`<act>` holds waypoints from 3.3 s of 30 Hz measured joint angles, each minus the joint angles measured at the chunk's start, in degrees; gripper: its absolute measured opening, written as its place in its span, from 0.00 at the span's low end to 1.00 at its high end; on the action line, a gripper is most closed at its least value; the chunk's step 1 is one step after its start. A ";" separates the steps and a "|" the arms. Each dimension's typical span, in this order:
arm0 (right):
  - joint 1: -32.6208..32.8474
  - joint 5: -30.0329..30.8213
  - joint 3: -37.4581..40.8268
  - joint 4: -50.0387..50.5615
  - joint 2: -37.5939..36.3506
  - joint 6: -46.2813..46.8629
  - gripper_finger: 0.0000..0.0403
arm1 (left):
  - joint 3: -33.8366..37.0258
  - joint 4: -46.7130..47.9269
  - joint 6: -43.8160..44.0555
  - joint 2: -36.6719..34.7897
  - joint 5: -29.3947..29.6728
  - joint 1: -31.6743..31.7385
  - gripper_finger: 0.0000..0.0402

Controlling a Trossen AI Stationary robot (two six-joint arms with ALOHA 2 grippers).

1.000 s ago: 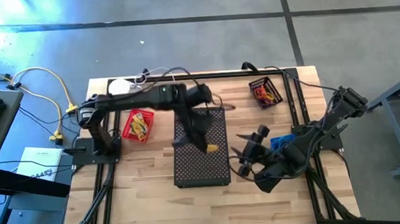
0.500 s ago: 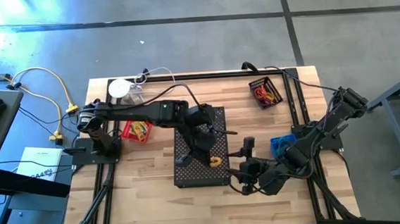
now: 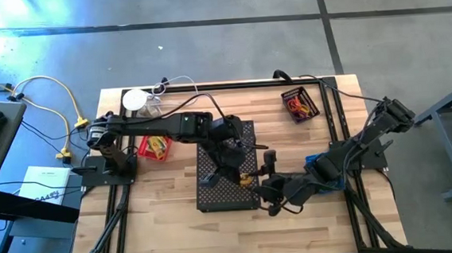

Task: Pick & Place Office Desk Supplies
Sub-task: Put the yellow spring keychain into the black bin, then put the black bin on the shelf

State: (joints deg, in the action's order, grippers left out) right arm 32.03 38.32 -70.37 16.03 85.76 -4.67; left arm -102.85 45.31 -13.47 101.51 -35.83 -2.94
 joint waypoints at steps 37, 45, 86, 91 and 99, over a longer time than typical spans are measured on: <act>1.63 12.63 0.06 67.73 -0.07 85.93 0.03 | -0.07 12.14 4.12 -1.25 41.04 -6.98 0.46; -10.51 9.00 6.30 73.67 -2.29 94.92 0.03 | -0.07 20.29 3.78 -5.78 42.10 -3.80 0.46; -66.18 -7.92 21.14 34.59 -9.00 36.70 0.38 | -0.07 28.45 9.19 -8.00 41.64 4.59 0.46; -74.24 -10.70 21.11 35.38 -10.47 32.72 0.37 | -0.07 28.45 9.20 -8.00 41.66 4.59 0.46; -80.53 -14.47 22.21 32.91 -10.40 28.29 0.36 | -0.04 28.42 9.20 -8.00 41.68 4.59 0.46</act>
State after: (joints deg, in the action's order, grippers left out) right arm -48.51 23.84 -48.16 48.94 75.35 23.62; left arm -102.89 73.73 -4.27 93.51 5.85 1.65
